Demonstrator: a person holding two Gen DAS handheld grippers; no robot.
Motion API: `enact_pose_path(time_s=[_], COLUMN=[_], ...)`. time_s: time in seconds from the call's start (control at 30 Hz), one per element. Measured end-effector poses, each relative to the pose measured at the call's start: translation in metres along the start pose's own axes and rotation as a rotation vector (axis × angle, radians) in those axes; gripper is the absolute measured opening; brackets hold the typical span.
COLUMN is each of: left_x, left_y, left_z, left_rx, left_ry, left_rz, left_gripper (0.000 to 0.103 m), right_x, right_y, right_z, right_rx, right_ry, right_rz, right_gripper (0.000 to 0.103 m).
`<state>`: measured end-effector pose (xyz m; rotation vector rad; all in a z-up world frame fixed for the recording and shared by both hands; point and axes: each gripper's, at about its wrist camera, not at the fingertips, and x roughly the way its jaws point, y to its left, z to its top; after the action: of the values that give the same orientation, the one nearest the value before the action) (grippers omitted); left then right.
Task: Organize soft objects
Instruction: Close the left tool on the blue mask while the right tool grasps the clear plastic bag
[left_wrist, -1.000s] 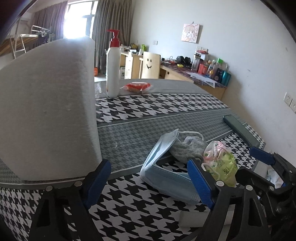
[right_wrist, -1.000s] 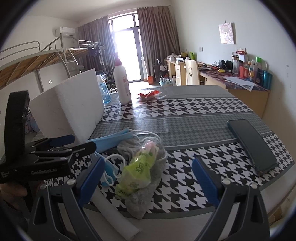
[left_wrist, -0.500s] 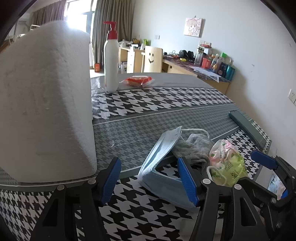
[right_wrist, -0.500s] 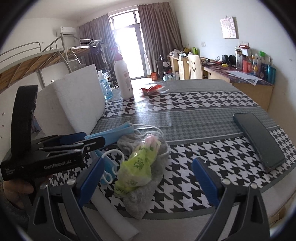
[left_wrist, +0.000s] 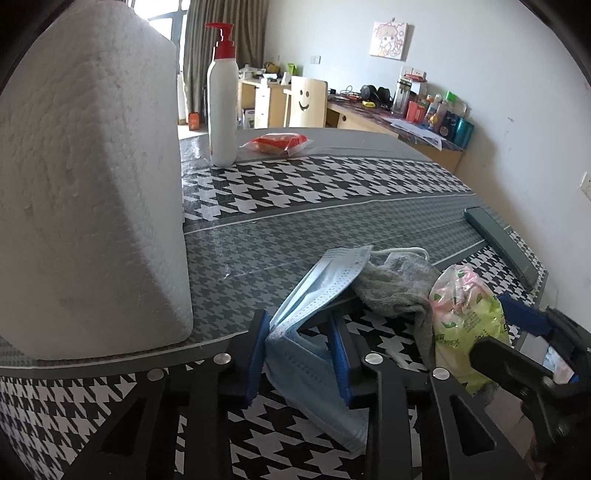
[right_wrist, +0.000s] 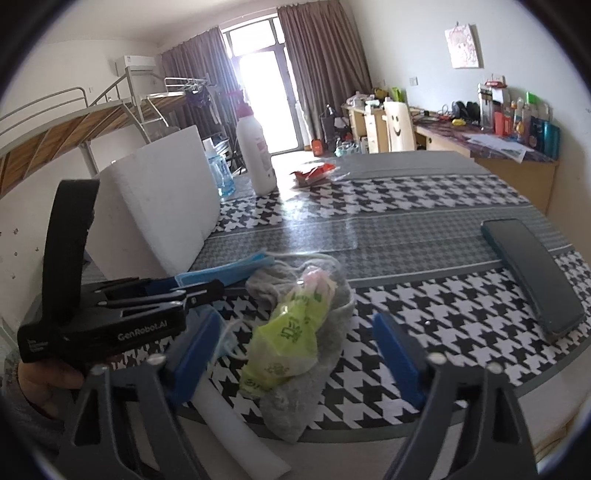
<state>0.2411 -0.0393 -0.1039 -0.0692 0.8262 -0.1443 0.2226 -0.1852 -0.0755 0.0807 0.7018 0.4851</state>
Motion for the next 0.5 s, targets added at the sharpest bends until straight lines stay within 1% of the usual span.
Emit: enact_pose_path(time_s=[0.03,0.1,0.17,0.23,0.27,0.33,0.4,0.47,0.5], left_x=[0.0,-0.001,-0.001,-0.004,-0.005,-0.007,-0.008,-0.01,-0.013], left_y=[0.0,0.0,0.001,0.0,0.0,0.0,0.0,0.001,0.002], left_z=[0.0,0.0,-0.001,0.0,0.0,-0.001,-0.002,-0.002,-0.002], left_rx=[-0.001,0.0,0.001,0.007,0.009,0.015,0.016,0.011,0.012], left_ry=[0.0,-0.002,-0.006,-0.019,-0.022,-0.027,-0.029,-0.034,-0.043], left_rz=[0.0,0.001,0.001,-0.003,-0.005,-0.01,-0.016,-0.019,-0.019], left_gripper=[0.031,0.028,0.027,0.026,0.025,0.025,0.023,0.021,0.021], right_x=[0.002,0.005,0.005,0.006,0.006,0.006,0.006,0.005,0.003], right_y=[0.0,0.0,0.001,0.002,0.004,0.005,0.006,0.008,0.01], right_z=[-0.001,-0.001,-0.002,-0.002,-0.003,-0.003,-0.004,-0.005,-0.005], right_rx=[0.002,0.01,0.012,0.008,0.006,0.007,0.002,-0.003,-0.006], right_ry=[0.008,0.026,0.035,0.039,0.044,0.049,0.053,0.056,0.053], right_rz=[0.004,0.009,0.016,0.014,0.014,0.014,0.012,0.012,0.014], right_gripper=[0.073,0.068,0.06,0.057,0.049,0.039,0.035,0.028,0.027])
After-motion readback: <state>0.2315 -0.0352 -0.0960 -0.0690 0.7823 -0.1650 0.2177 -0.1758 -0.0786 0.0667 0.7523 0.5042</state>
